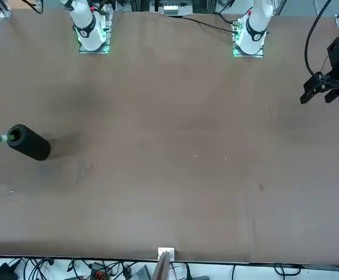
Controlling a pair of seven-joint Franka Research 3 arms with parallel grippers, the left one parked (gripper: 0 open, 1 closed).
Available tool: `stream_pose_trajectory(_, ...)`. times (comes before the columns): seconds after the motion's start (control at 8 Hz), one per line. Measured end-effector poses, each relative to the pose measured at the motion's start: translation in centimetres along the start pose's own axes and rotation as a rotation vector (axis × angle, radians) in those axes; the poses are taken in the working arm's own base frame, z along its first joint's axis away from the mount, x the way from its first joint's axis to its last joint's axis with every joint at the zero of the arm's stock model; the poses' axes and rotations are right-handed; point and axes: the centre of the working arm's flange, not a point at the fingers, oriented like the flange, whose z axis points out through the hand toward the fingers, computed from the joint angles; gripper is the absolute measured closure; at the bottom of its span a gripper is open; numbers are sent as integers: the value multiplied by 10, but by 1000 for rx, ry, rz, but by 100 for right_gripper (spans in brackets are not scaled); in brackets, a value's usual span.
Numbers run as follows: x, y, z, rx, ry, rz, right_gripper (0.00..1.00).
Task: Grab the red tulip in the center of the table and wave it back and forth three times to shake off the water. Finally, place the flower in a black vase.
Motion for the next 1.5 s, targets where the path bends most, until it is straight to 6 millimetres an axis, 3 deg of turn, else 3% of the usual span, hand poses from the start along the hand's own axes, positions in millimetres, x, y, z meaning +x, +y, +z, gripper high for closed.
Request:
stream_pose_trajectory(0.25,5,21,3,-8,12,-10,89)
stream_pose_trajectory(0.38,4,20,-1,-6,13,-15,89)
stream_pose_trajectory(0.5,-3,4,-7,10,13,-41,89)
stream_pose_trajectory(0.62,-17,-34,-19,43,12,-82,89)
stream_pose_trajectory(0.75,-40,-85,-36,87,12,-117,89)
stream_pose_trajectory(1.0,-106,-182,-77,156,-17,-160,89)
stream_pose_trajectory(1.12,-133,-213,-94,180,-27,-164,89)
stream_pose_trajectory(1.25,-150,-230,-103,187,-37,-156,89)
stream_pose_trajectory(1.38,-155,-231,-103,170,-52,-142,89)
stream_pose_trajectory(1.5,-145,-217,-94,135,-62,-122,89)
